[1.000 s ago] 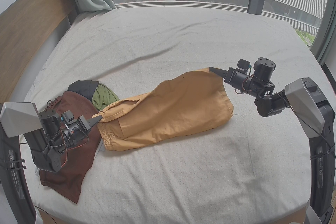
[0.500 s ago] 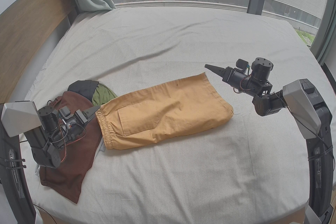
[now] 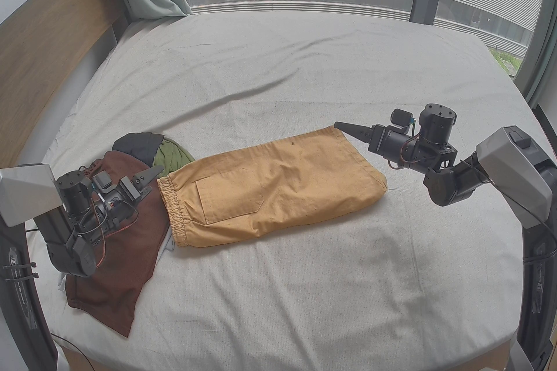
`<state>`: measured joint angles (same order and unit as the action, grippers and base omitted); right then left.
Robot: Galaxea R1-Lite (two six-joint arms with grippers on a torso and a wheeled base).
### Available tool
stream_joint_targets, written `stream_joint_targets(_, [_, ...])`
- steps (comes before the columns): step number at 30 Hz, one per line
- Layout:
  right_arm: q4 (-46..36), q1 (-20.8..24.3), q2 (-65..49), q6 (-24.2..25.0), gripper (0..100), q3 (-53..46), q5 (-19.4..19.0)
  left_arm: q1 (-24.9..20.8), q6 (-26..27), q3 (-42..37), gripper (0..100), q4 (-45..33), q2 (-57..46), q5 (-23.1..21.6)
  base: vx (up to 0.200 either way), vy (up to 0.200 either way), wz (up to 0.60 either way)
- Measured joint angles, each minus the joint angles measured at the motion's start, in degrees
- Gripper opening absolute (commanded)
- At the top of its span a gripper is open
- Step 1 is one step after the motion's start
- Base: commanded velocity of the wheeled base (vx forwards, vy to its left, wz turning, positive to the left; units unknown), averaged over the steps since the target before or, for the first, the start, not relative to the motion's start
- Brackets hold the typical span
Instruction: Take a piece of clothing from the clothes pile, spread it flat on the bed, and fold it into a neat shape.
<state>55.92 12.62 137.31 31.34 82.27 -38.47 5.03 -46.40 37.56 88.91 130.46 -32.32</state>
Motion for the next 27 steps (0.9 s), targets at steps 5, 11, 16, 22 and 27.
stream_joint_targets(5, [0.55, 0.94, -3.02, -1.78, 100, -6.36, 0.02, -0.24, 0.01, -1.18, 100, 0.00, -1.83, -0.72, 0.000, 0.000, 0.00])
stream_joint_targets(11, [2.30, 2.04, -6.64, -3.79, 100, -14.58, 1.61, -1.29, 0.30, -3.11, 100, 0.05, -4.50, -1.48, 0.000, 0.000, 0.00])
stream_joint_targets(16, [4.10, 3.36, -9.17, -4.85, 100, -21.22, 5.47, -3.25, 2.74, -5.03, 100, 0.07, -6.42, -1.16, 0.000, 0.000, 0.00])
stream_joint_targets(22, [6.24, 4.44, -10.85, -5.49, 100, -26.38, 7.08, -4.92, 14.57, -7.02, 100, 0.07, -7.56, -0.74, 0.000, 0.000, 0.00])
stream_joint_targets(27, [7.47, 5.11, -11.43, -5.67, 100, -29.33, 8.45, -5.39, 26.67, -8.73, 100, 0.05, -7.92, -0.74, 0.000, 0.000, 0.00])
